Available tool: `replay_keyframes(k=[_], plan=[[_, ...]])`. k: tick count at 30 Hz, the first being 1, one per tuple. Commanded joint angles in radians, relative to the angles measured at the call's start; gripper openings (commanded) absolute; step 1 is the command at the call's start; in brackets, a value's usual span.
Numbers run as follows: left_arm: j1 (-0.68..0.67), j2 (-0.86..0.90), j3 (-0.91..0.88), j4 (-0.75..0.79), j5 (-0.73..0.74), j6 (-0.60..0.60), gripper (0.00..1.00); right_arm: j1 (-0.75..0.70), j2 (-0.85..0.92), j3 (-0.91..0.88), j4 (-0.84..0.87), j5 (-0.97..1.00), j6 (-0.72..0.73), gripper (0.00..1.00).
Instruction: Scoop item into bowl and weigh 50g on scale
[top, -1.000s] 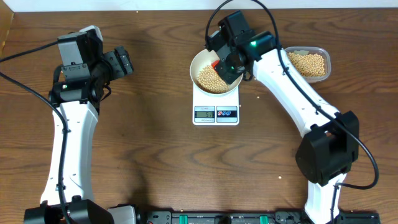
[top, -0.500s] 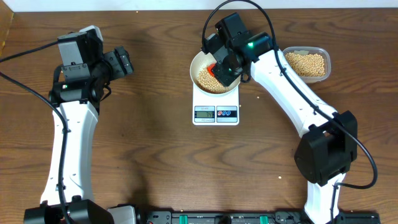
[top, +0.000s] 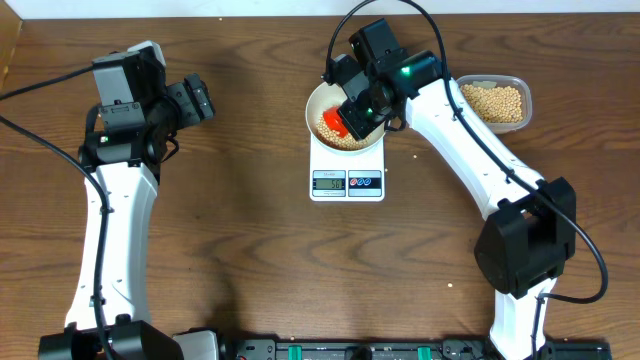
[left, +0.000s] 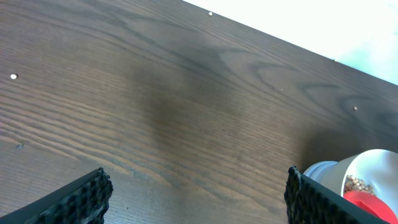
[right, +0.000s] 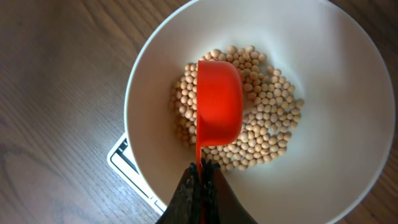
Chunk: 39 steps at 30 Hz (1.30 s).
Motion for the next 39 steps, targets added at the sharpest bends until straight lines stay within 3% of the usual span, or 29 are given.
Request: replay_keyframes(k=[1,20,39], plan=[[0.002,-0.002,0.009,-0.003,-0.010,0.013,0.91,-0.002,0.010,0.020,-0.003,-0.029,0.019,0.01],[0.002,-0.002,0.009,-0.003,-0.010,0.013,0.91,-0.048,0.014,0.020,-0.001,-0.187,0.127,0.01],[0.002,-0.002,0.009,-0.003,-0.010,0.014,0.91,-0.269,0.014,0.020,0.018,-0.636,0.174,0.01]])
